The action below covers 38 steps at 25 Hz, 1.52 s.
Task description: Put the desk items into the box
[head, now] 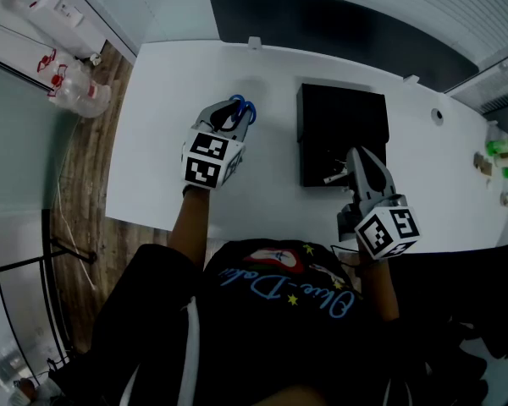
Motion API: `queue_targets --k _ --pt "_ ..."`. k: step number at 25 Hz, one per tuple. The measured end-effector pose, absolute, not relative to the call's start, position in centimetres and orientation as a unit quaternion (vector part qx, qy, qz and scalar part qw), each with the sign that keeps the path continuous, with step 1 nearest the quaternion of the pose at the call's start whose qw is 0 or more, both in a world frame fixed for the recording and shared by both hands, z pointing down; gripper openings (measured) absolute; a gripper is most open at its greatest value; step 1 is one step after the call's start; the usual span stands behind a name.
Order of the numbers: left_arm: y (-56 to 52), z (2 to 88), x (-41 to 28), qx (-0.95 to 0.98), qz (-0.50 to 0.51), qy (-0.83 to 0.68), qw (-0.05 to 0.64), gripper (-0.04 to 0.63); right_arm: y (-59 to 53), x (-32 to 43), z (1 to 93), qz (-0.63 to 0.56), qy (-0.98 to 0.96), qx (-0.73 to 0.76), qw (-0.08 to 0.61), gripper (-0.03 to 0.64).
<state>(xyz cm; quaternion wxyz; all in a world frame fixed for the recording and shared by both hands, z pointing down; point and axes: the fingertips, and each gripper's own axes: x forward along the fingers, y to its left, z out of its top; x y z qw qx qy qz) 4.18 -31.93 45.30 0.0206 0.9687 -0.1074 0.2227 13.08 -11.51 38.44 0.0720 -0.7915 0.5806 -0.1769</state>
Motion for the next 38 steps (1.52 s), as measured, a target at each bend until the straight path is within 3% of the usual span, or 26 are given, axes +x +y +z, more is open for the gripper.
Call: queue_targets --k 28,38 --pt "-30.1 36.9 3.1 0.984 0.140 -0.104 -0.027 0.080 -10.8 11.9 37.9 -0.167 0.581 -0.793 0.081 0.020" --pt "-29.1 35.2 3.3 0.990 0.101 -0.094 -0.003 0.080 -9.7 12.3 37.8 -0.165 0.574 -0.798 0.077 0.020"
